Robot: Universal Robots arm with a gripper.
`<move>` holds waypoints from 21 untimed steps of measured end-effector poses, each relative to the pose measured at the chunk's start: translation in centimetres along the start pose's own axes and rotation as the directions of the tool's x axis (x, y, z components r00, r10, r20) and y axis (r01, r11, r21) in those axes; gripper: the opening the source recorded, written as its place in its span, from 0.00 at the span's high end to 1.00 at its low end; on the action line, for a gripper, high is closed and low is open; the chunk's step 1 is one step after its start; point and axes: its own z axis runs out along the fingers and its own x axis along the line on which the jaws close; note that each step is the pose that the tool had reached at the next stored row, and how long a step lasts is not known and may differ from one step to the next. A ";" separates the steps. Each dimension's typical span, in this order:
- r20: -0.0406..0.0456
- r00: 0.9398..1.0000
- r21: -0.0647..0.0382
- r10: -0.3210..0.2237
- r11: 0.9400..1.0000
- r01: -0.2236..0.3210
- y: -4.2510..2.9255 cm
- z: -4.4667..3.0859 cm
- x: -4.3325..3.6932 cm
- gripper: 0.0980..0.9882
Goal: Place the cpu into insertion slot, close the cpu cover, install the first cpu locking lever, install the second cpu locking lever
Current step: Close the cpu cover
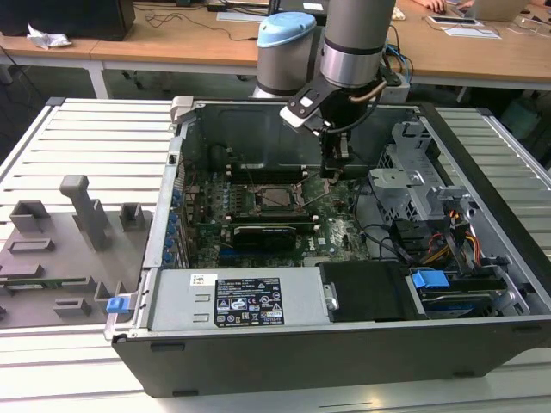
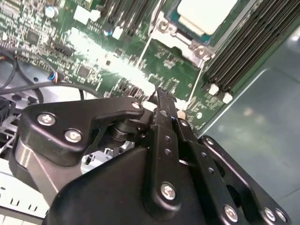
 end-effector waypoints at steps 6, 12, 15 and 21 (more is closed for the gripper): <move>0.000 1.000 0.006 0.000 1.000 0.000 1.49 0.25 0.00 0.99; 0.000 1.000 0.009 0.000 1.000 0.000 2.12 0.75 0.02 0.99; 0.000 1.000 0.014 0.000 1.000 0.000 2.39 1.25 0.03 0.99; -0.001 1.000 0.075 0.000 0.997 0.000 2.38 1.28 0.03 0.99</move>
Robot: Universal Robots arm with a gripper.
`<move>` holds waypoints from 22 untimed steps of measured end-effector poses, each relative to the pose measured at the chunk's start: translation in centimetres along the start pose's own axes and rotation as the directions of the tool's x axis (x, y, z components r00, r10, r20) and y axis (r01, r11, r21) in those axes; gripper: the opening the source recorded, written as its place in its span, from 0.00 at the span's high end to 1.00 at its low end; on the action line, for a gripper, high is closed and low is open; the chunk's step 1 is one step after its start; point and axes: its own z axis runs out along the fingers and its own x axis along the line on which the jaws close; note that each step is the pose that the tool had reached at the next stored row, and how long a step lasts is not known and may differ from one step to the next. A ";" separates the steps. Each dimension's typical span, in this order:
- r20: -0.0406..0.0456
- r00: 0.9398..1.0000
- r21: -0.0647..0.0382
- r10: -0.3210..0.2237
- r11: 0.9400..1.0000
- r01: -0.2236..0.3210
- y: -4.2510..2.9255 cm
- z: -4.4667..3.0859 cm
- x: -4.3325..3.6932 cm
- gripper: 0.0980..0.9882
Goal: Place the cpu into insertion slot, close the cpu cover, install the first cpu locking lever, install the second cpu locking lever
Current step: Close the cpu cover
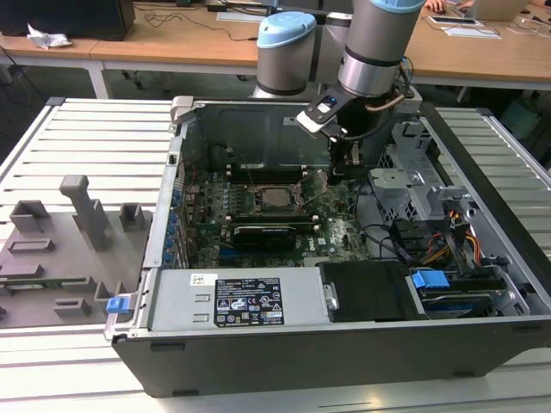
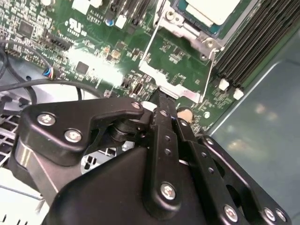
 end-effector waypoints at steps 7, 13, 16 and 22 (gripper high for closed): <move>0.000 1.000 -0.002 0.000 1.000 0.000 -1.44 0.04 0.03 0.99; 0.000 1.000 -0.004 0.000 1.000 0.000 -1.77 0.06 0.04 0.99; 0.000 1.000 -0.004 0.000 1.000 0.000 -1.94 0.07 0.04 0.99; 0.000 1.000 -0.004 0.000 1.000 0.000 -2.29 0.08 0.05 0.99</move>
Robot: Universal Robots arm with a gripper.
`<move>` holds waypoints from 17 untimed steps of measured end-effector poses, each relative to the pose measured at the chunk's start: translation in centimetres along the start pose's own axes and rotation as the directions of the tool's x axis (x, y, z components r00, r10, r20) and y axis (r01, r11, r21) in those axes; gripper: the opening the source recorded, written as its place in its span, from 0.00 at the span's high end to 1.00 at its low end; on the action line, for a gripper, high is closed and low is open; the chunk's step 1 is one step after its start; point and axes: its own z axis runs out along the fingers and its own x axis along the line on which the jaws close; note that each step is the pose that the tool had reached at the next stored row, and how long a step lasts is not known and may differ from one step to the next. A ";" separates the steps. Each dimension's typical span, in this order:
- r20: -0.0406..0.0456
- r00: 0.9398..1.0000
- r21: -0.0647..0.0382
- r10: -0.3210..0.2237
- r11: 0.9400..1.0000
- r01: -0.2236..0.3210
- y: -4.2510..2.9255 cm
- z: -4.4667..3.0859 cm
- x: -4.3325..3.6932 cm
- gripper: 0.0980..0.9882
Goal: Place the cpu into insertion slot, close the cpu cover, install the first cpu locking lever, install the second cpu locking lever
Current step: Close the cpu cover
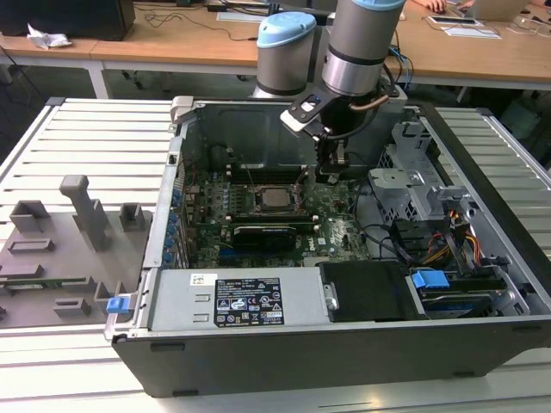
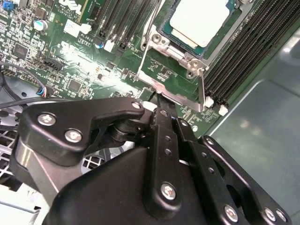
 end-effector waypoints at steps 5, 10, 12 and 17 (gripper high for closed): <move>0.000 1.000 0.000 0.000 1.000 0.000 -0.20 0.01 0.01 0.99; 0.000 1.000 0.000 0.000 1.000 0.000 -0.43 0.02 0.01 0.99; 0.000 1.000 0.000 0.000 1.000 0.000 -0.59 0.03 0.01 0.99; 0.000 1.000 0.000 0.000 1.000 0.000 -0.85 0.04 0.02 0.99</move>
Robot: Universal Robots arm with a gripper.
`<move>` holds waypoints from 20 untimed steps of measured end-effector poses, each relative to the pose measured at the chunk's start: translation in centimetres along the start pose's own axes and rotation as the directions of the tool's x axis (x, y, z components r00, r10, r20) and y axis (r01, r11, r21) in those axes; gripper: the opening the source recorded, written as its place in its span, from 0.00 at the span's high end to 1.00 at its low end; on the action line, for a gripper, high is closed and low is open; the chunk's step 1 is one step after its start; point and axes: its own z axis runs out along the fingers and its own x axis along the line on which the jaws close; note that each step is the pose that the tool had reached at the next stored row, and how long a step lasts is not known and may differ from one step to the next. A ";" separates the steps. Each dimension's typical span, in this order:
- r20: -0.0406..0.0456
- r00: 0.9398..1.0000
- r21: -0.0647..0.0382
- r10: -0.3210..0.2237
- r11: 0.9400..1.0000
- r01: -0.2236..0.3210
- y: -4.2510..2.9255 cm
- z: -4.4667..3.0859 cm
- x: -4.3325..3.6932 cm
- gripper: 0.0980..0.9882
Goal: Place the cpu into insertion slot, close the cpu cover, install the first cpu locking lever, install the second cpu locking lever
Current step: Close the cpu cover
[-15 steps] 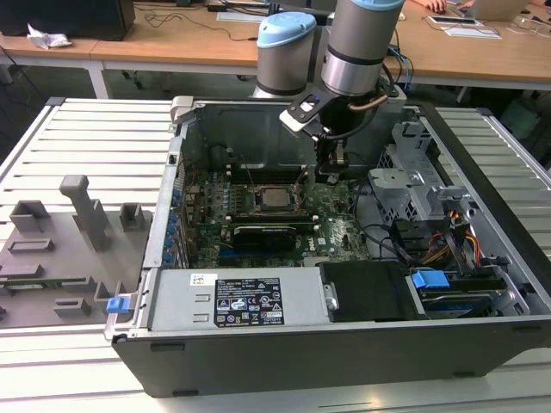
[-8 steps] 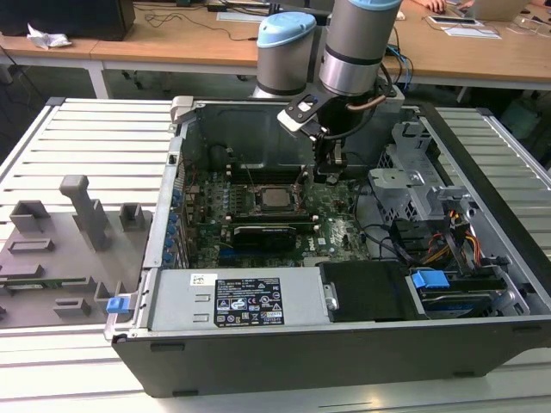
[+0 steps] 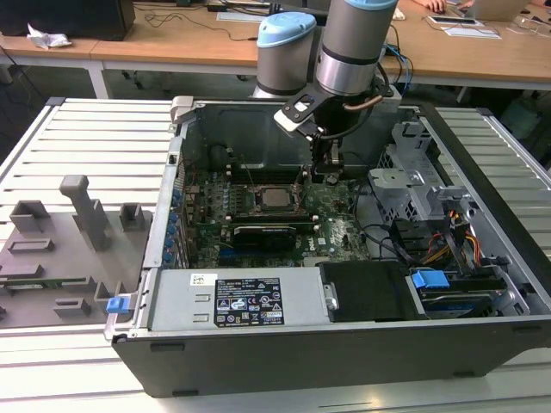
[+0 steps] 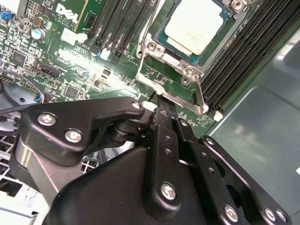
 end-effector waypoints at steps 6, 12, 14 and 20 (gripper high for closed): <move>0.000 1.000 0.000 0.000 1.000 0.000 -0.14 0.01 0.00 0.99; 0.000 1.000 0.000 0.000 1.000 0.000 -0.21 0.02 0.00 0.99; 0.000 1.000 0.000 0.000 1.000 0.000 -0.23 0.03 0.01 0.99; 0.000 1.000 0.000 0.000 1.000 0.000 -0.28 0.03 0.01 0.99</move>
